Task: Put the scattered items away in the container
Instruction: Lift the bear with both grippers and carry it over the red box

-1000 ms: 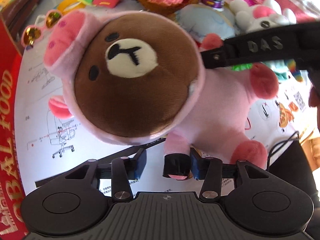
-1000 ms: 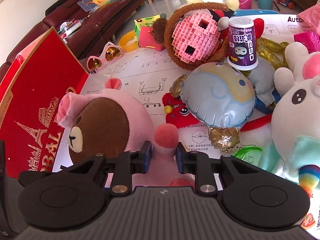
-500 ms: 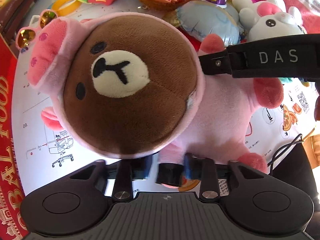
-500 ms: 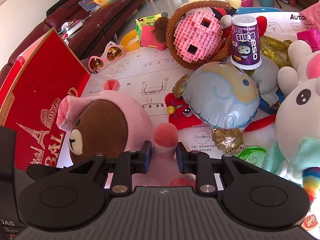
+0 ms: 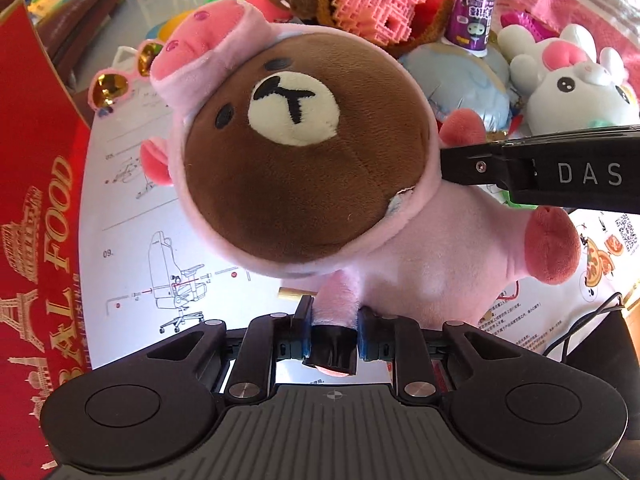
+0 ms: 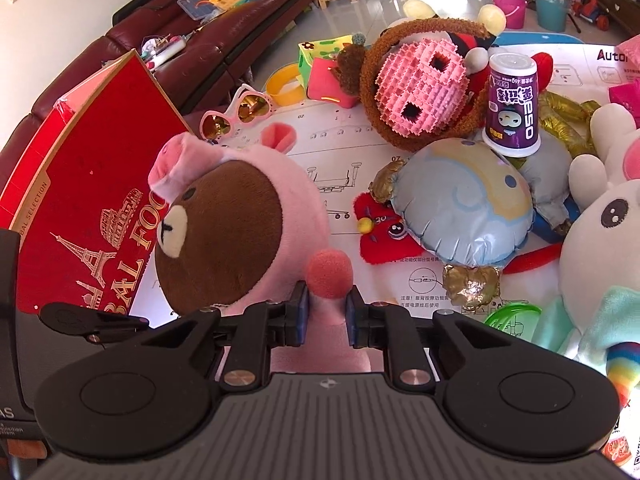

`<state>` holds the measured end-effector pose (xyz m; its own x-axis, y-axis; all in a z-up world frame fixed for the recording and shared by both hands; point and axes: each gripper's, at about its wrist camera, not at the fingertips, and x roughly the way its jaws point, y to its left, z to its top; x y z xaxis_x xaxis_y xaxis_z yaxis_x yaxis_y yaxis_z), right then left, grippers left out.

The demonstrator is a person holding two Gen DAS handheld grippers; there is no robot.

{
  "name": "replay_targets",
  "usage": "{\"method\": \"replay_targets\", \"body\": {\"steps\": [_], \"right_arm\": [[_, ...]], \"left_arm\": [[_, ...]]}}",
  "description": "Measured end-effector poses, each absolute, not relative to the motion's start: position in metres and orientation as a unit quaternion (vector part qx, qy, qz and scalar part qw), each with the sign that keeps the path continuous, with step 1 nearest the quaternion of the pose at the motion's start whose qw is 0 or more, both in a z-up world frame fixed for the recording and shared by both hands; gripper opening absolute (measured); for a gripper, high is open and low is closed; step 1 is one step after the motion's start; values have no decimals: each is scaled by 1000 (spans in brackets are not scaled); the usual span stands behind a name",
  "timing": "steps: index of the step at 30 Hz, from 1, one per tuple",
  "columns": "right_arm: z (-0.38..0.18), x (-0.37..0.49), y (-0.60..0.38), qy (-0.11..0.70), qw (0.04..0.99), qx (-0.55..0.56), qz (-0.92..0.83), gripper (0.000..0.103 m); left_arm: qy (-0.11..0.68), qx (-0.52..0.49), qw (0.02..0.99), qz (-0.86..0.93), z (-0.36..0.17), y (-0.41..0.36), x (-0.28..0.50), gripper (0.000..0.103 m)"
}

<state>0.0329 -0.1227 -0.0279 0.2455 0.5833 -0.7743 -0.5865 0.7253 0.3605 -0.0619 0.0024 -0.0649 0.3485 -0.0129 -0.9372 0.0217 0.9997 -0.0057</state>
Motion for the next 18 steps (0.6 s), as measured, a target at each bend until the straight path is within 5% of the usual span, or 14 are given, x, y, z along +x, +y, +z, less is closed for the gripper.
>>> {"method": "replay_targets", "body": {"steps": [18], "right_arm": [[23,17,-134,430,818,11,383,21]], "left_arm": [[515,20,857,11,-14,0,-69,19]]}}
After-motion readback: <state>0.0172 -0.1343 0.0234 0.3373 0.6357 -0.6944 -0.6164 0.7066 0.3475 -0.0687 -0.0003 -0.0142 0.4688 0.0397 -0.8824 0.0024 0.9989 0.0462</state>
